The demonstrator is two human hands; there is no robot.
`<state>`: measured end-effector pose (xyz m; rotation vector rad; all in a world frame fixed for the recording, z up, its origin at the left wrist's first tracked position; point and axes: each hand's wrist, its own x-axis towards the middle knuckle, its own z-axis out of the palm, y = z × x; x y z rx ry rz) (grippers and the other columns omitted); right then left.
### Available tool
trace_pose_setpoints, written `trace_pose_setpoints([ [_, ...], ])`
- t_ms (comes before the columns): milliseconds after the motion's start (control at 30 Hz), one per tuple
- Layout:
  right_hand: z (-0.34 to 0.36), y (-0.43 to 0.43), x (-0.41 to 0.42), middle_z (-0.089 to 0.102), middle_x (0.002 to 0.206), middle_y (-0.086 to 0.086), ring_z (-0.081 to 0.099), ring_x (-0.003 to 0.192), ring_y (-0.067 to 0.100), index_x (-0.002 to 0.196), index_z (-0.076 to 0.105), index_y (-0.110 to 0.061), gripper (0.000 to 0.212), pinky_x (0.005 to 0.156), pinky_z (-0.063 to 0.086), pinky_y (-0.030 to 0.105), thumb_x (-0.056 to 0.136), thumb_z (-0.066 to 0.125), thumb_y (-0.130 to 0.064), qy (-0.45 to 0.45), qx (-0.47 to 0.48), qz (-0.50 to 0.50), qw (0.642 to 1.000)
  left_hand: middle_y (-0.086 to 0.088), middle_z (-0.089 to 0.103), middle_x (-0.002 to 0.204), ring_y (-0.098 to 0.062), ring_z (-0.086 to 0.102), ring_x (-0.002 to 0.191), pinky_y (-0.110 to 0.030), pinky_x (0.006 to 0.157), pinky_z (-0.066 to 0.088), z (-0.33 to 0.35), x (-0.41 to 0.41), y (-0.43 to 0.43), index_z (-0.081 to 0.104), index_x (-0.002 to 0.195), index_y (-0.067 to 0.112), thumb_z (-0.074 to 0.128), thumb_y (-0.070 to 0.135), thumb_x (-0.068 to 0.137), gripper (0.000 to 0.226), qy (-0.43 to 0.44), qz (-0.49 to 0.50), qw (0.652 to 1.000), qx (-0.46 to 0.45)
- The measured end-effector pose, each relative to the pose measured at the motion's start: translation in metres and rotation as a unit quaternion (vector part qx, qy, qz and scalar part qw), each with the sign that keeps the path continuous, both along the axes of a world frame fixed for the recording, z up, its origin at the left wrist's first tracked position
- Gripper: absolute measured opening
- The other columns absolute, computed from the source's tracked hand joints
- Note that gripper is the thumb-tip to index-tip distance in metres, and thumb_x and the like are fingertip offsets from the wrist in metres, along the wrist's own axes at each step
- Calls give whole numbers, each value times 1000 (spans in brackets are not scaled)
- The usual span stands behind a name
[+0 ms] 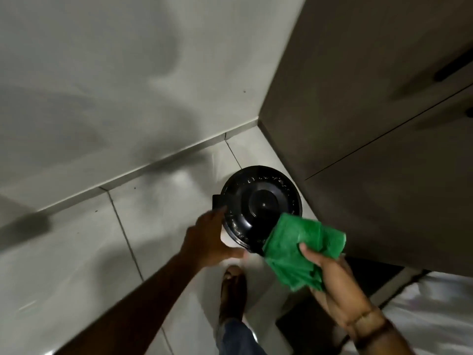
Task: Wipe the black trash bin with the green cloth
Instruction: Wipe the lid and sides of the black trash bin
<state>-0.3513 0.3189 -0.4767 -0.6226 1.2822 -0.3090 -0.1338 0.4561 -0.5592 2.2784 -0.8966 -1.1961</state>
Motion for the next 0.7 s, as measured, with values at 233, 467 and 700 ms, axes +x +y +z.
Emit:
trace_pose_setpoints([
  [233, -106, -94, 108, 77, 88, -17, 74, 93, -2, 106, 75, -19, 24, 90, 62, 31, 92, 70, 1, 112, -409, 138, 895, -5, -33, 174, -34, -31, 161, -74, 127, -8, -123, 17, -57, -33, 161, 23, 72, 103, 30, 186, -134, -79, 985, 77],
  [467, -171, -78, 169, 48, 160, 8, 41, 149, 31, 152, 49, -18, 85, 122, 36, 47, 72, 67, 4, 199, -646, 465, 571, -6, -29, 175, -35, -33, 159, -80, 123, -8, -153, 8, -59, -30, 161, 22, 70, 102, 23, 188, -165, -53, 982, 70],
  [700, -201, -72, 171, 49, 158, -1, 27, 156, 28, 150, 50, -24, 75, 126, 20, 53, 77, 54, -35, 203, -631, 604, 443, -7, -21, 177, -36, -29, 161, -82, 123, 3, -156, 7, -59, -30, 159, 23, 56, 109, 19, 185, -198, -70, 972, 102],
])
